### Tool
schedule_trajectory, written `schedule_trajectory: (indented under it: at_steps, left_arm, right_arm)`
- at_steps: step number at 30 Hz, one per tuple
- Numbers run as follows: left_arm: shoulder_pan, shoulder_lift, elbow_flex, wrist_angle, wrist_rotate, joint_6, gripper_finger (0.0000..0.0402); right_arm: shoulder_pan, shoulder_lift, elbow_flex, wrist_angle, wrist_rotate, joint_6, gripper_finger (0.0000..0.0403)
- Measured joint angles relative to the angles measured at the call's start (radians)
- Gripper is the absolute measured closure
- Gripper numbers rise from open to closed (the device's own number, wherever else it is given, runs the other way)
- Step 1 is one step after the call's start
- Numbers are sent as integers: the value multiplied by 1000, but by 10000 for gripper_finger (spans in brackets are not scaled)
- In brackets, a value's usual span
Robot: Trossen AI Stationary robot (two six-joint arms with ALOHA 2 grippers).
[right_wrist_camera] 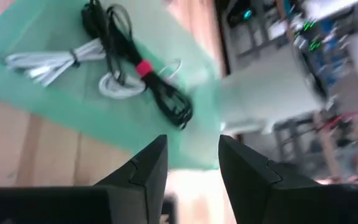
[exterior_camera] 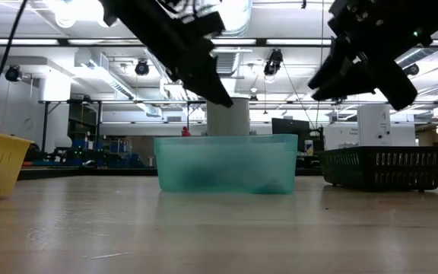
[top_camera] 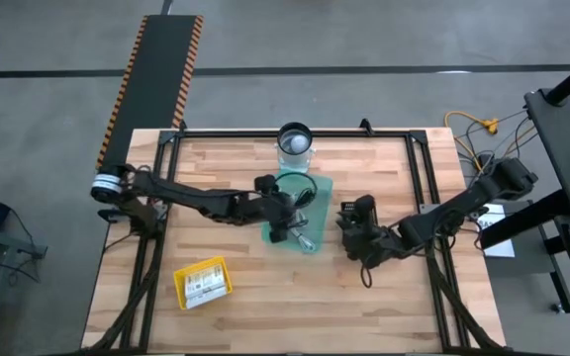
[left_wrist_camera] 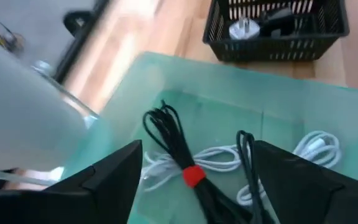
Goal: Pick and place items into bin
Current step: Return to Home Position
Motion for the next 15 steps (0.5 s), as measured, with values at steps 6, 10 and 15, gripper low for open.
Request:
schedule_trajectory:
  at_steps: [6, 10, 15]
  left_arm:
    - [-30, -175, -246, 193, -10, 32, 171]
    - [-31, -330, -465, 464, 117, 99, 246]
    - [-28, -554, -692, 665, 251, 225, 344]
  right_arm:
    - [12, -121, -95, -123, -28, 265, 293]
    - [26, -280, -205, -87, -17, 283, 317]
    - [28, -539, -297, -10, -77, 235, 359]
